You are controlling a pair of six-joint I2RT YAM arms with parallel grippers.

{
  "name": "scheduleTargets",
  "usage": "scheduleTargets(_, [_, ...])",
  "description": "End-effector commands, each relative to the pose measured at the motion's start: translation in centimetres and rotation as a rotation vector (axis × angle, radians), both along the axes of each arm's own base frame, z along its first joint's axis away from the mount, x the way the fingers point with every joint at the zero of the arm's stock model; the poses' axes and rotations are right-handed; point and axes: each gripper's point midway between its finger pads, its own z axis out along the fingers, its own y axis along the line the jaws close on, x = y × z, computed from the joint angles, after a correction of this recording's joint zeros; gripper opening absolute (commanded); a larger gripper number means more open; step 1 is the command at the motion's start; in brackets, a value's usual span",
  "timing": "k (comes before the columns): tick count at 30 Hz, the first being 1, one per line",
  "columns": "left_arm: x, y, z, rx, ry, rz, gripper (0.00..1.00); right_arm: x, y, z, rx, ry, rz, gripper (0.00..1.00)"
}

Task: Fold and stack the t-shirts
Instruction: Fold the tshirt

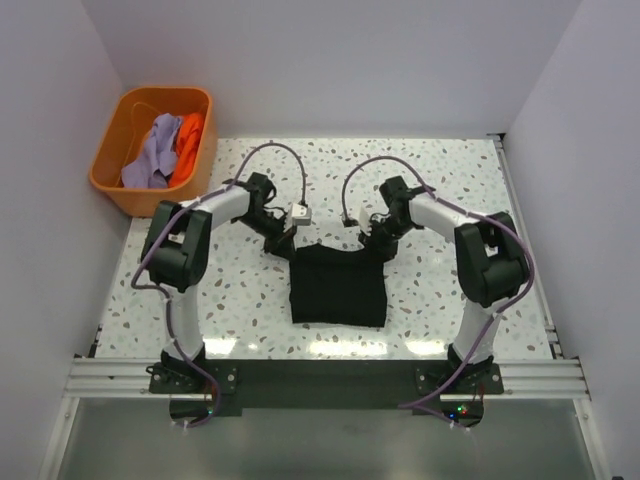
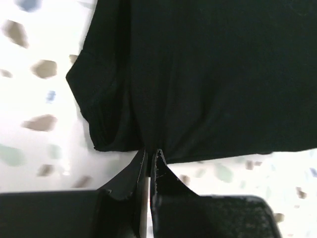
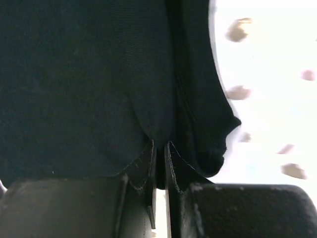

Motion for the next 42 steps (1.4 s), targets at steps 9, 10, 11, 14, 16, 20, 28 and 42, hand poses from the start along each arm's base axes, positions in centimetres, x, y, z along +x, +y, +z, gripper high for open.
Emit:
scheduleTargets(9, [-3.2,-0.1,6.9,-0.1,-0.14,0.047,0.42,-5.9,2.7,6.7,0.175,0.077,-0.134,0.53])
scheduleTargets(10, [-3.0,-0.7,7.3,-0.114,-0.168,0.035,0.52,-5.2,2.7,7.6,0.19,0.099,-0.213,0.54])
scheduleTargets(11, [-2.9,-1.1,8.0,-0.121,-0.193,0.029,0.55,-4.7,2.9,8.1,0.207,0.105,-0.244,0.54])
scheduleTargets(14, [-3.2,-2.8,8.5,-0.149,-0.231,-0.02,0.59,-3.1,3.3,8.9,0.25,0.153,-0.364,0.49])
scheduleTargets(16, [-3.4,-3.9,8.1,-0.155,-0.24,-0.047,0.6,-1.3,4.0,8.5,0.279,0.19,-0.459,0.43])
scheduleTargets(20, [-3.1,-6.3,6.6,-0.155,-0.209,-0.047,0.61,1.2,5.6,7.4,0.32,0.252,-0.544,0.23])
scheduleTargets(28, [-3.7,-9.5,4.4,-0.146,-0.174,-0.102,0.6,3.9,7.9,5.1,0.364,0.36,-0.608,0.11])
scheduleTargets(42, [-5.2,-10.2,4.1,-0.155,-0.188,-0.136,0.0,-0.1,9.6,0.0,0.305,0.525,-0.557,0.09])
